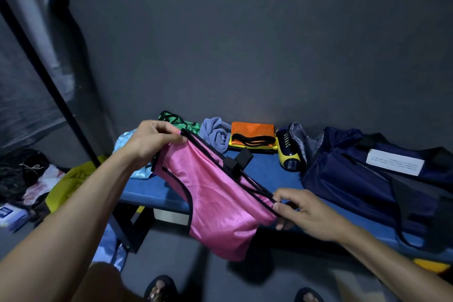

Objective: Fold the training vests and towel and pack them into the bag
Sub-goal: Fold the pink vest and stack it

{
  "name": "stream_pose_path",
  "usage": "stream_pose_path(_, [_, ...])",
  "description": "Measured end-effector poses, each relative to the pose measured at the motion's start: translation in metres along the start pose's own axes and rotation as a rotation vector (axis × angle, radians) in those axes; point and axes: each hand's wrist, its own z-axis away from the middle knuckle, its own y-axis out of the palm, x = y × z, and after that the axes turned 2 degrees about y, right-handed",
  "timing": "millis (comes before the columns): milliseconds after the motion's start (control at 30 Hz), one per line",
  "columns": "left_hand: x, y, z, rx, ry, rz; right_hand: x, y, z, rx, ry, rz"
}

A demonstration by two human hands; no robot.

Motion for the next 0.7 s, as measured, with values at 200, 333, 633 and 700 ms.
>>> stream_pose_path(200, [0.005, 0.012, -0.012, 0.061, -0.163, 0.103, -0.002, 0.019, 0.005, 0.029, -0.092, -0.045])
stream_pose_path(333, [0.007, 0.017, -0.023, 0.124, -0.188, 0.059, -0.013, 0.03, -0.002, 0.0, -0.206, 0.236])
stream_pose_path(633, [0.044, -0.002, -0.059, 0.39, -0.38, 0.052, -0.04, -0.051, -0.059, -0.155, 0.128, -0.224])
stream_pose_path(700, [0.067, 0.012, -0.07, 0.371, -0.46, -0.051, -0.055, -0.044, -0.084, -0.151, 0.293, -0.225])
